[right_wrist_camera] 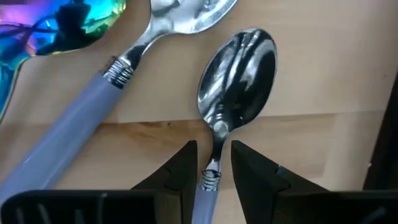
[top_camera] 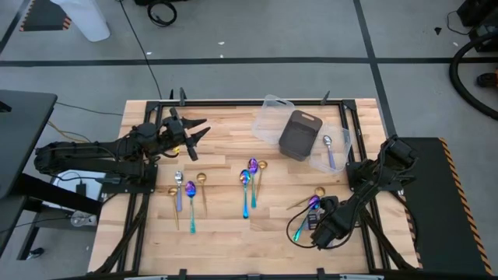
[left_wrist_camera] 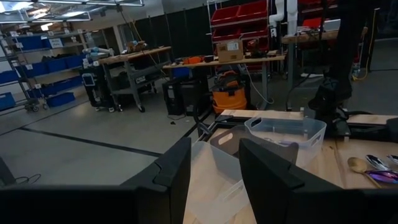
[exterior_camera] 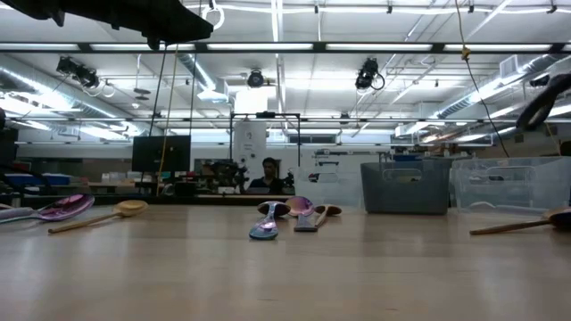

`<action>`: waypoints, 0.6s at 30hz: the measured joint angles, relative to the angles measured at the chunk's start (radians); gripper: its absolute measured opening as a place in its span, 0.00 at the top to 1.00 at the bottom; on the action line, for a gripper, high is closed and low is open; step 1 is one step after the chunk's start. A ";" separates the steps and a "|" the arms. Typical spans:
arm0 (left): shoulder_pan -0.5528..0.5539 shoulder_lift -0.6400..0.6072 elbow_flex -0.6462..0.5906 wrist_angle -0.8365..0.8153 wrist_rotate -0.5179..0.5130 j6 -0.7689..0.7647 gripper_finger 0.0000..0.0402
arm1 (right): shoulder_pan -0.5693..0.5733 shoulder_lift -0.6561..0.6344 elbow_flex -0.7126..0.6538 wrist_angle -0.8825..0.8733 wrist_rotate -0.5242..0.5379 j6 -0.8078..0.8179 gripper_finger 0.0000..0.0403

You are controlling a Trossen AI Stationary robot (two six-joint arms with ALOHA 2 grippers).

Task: Sort silverware by color (type)
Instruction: Put the purple spoon into the right transparent bin

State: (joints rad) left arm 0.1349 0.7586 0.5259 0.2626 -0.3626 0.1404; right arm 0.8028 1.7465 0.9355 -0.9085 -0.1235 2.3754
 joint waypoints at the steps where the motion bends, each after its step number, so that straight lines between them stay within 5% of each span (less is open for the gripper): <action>1: 0.000 0.000 0.000 0.000 0.000 0.000 0.65 | 0.000 -0.003 -0.007 0.006 -0.003 0.001 0.73; 7: 0.000 0.000 0.000 0.000 0.000 0.000 0.65 | -0.012 -0.003 -0.013 0.021 -0.001 -0.014 0.77; 14: 0.000 0.000 0.000 0.000 0.000 0.000 0.65 | -0.026 -0.002 -0.014 0.045 0.029 -0.041 0.96; 18: 0.000 0.000 0.000 0.000 0.000 0.000 0.65 | -0.026 -0.002 -0.014 0.044 0.034 -0.046 0.96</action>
State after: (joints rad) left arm 0.1349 0.7586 0.5259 0.2630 -0.3630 0.1406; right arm 0.7765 1.7447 0.9215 -0.8646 -0.0890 2.3295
